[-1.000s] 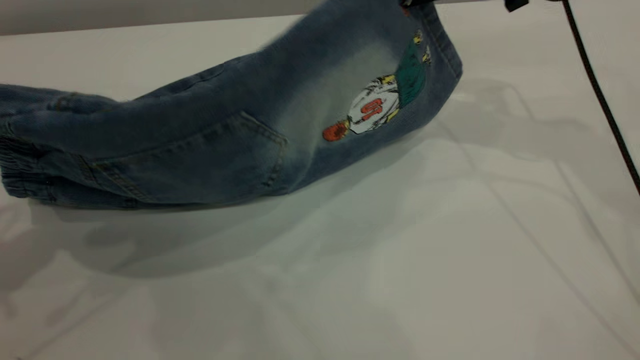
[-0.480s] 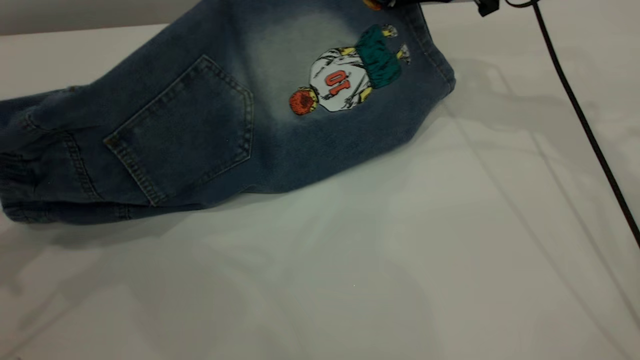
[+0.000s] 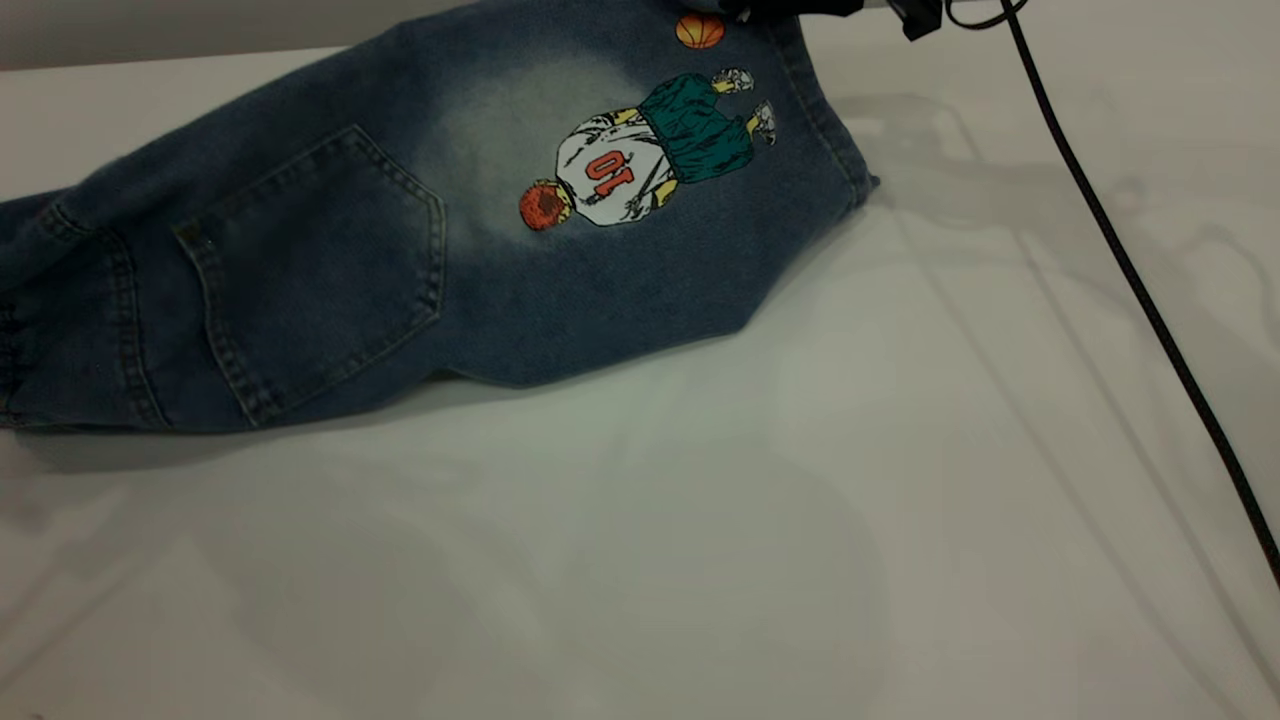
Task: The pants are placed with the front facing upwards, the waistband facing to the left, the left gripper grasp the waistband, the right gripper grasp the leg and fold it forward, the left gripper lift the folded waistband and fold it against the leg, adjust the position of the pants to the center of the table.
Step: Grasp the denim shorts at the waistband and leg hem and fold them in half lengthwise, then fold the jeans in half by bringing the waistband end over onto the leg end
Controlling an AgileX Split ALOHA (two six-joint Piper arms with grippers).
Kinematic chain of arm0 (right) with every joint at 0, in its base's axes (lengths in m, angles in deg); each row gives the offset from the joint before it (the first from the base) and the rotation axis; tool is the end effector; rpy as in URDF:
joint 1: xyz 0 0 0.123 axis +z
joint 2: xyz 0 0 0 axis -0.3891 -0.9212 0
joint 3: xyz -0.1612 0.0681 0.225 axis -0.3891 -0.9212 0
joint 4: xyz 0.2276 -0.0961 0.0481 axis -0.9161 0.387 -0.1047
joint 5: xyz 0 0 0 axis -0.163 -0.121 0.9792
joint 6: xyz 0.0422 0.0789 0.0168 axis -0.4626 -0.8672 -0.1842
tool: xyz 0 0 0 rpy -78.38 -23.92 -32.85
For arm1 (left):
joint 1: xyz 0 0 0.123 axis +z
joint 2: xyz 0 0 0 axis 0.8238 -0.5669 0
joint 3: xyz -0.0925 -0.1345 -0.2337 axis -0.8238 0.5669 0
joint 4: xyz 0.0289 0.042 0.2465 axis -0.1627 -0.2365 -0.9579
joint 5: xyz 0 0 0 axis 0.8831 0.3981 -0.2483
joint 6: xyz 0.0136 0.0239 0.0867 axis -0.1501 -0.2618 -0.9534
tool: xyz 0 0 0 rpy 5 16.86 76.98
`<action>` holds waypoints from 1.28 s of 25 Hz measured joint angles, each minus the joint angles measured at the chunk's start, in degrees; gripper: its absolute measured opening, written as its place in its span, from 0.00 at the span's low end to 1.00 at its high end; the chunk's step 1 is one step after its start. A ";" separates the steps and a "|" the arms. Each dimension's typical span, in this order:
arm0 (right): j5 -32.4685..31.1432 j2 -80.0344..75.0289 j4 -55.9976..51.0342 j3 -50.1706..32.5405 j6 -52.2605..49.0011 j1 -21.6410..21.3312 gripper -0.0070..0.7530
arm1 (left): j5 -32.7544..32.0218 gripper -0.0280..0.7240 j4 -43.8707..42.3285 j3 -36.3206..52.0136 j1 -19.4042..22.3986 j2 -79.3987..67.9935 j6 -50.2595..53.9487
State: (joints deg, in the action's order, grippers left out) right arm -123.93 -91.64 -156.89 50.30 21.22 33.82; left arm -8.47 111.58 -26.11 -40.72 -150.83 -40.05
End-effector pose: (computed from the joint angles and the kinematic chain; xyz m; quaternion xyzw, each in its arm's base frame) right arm 0.4764 0.1502 0.1133 0.0419 0.8824 0.4173 0.2132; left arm 0.2452 0.0515 0.1481 -0.5007 0.8173 -0.1483 0.2436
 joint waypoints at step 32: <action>-17.09 -2.60 0.63 2.59 6.99 -0.05 0.74 | 6.54 0.67 2.15 -0.49 0.00 -3.02 -22.93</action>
State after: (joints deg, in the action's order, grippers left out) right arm -141.02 -94.23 -156.25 52.88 28.21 33.77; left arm -1.93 113.73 -26.60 -40.72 -153.85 -62.98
